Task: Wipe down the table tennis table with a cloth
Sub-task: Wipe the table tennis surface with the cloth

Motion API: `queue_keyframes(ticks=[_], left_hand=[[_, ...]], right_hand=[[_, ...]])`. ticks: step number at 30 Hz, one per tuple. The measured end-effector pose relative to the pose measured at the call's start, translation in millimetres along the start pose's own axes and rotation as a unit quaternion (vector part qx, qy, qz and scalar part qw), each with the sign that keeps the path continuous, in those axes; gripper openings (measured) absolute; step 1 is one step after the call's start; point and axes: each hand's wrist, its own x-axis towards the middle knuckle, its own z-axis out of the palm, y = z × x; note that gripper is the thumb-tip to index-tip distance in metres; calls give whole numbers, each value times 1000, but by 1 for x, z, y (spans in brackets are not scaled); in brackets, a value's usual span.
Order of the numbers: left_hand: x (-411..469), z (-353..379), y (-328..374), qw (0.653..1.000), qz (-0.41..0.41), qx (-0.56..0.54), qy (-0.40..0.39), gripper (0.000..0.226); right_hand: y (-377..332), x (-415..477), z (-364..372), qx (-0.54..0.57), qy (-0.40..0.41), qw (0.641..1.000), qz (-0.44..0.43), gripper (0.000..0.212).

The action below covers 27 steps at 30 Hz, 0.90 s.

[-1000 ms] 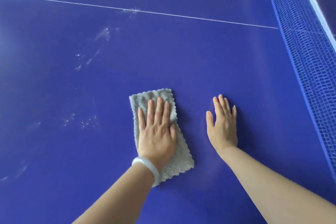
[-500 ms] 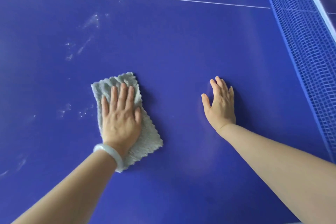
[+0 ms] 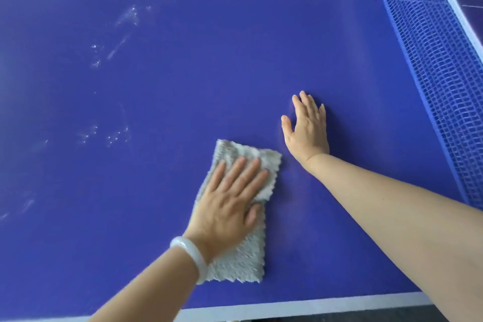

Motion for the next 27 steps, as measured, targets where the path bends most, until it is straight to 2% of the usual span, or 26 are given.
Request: queue_keyframes(ticks=[3,5,6,8,12,14,16,18,21,24,27], left_hand=[[-44,-21,-87,975,-217,16,38,62],[-64,-30,-106,940,-339,5,37,63],[-67,-27,-95,927,-373,6,40,64],[-63,-16,-46,933,-356,11,43,66],[-48,16,66,988,-150,-32,31,64],[-47,19,72,995,-90,-37,19,63],[-56,14,41,997,-67,-19,22,61],[-73,5,-6,993,-116,2,35,60],[-97,-13,-58,968,-243,7,64,60],[-99,-17,-61,962,-269,10,48,62],[-96,-22,-56,959,-282,7,33,64]], right_hand=[[-2,1,2,-24,6,1000,5,58],[-3,1,3,-35,15,999,5,58],[-3,1,4,-36,17,999,5,58],[-4,2,6,-38,21,999,8,57],[-3,1,7,-47,25,999,4,57],[-2,1,7,-50,22,999,-2,57],[-2,0,7,-59,19,998,-7,57],[-4,-2,6,-80,14,997,-6,56],[-13,-7,2,-126,-7,992,5,54],[-35,-22,-3,-174,-36,984,-22,57],[-84,-71,9,-89,-27,994,-56,64]])
